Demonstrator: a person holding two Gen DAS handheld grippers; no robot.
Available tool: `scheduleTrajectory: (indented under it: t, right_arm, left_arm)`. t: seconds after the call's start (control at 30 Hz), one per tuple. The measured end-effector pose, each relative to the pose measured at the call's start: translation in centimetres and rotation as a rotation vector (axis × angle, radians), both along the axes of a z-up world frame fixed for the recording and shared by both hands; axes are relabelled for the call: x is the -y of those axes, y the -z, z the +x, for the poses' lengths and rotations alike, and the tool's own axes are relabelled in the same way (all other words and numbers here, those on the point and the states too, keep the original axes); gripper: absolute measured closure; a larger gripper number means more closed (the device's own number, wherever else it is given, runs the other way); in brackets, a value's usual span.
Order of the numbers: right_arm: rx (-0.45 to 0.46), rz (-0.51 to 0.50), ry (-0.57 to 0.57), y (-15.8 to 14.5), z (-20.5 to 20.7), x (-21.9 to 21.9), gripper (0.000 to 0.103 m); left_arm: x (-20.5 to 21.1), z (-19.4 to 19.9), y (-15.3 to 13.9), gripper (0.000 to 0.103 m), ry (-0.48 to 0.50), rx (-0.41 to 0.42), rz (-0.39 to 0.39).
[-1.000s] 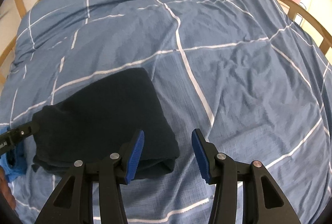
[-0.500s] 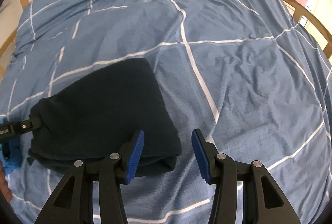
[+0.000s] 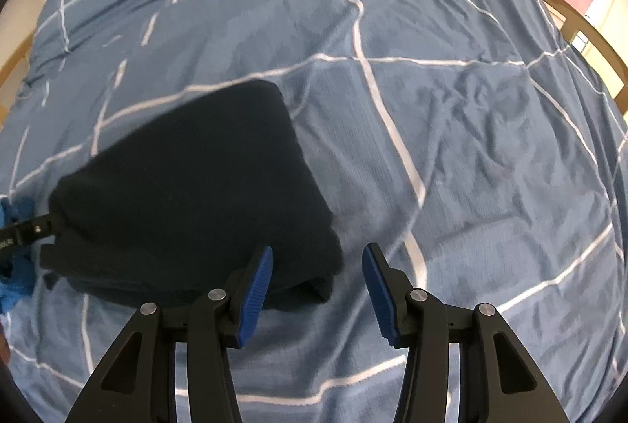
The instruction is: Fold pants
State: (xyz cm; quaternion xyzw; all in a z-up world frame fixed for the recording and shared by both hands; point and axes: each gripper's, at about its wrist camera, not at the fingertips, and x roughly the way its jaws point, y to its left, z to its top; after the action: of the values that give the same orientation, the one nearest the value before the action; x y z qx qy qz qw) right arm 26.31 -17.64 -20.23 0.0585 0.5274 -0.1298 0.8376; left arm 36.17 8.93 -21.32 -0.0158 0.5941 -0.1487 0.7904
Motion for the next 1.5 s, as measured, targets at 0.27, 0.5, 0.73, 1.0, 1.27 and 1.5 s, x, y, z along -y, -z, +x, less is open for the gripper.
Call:
scheduleTrajectory:
  t: [0.27, 0.5, 0.73, 1.0, 1.27, 1.5]
  right_arm:
    - [-0.036, -0.041, 0.02, -1.1, -1.1, 0.2, 0.055]
    - [0.049, 0.007, 0.025, -3.7, -2.3, 1.4, 0.042]
    - [0.129, 0.011, -0.036, -4.7, -0.8, 1.7, 0.037]
    - [0.125, 0.003, -0.095, -3.4, 1.1, 1.9, 0.037]
    - [0.112, 0.019, -0.122, -1.6, 2.6, 1.1, 0.037]
    - [0.129, 0.006, -0.111, -1.1, 3.3, 1.0, 0.037]
  left_arm:
    - [-0.6, -2.2, -3.2, 0.045, -0.04, 0.109, 0.15]
    - [-0.5, -5.4, -5.8, 0.037, -0.036, 0.183, 0.123]
    - [0.5, -5.2, -4.7, 0.029, -0.024, 0.193, 0.101]
    - [0.9, -3.9, -2.4, 0.029, -0.045, 0.14, 0.038]
    - [0.5, -1.9, -0.7, 0.029, -0.022, 0.124, -0.001]
    - [0.7, -0.9, 0.0, 0.029, -0.001, 0.101, -0.048]
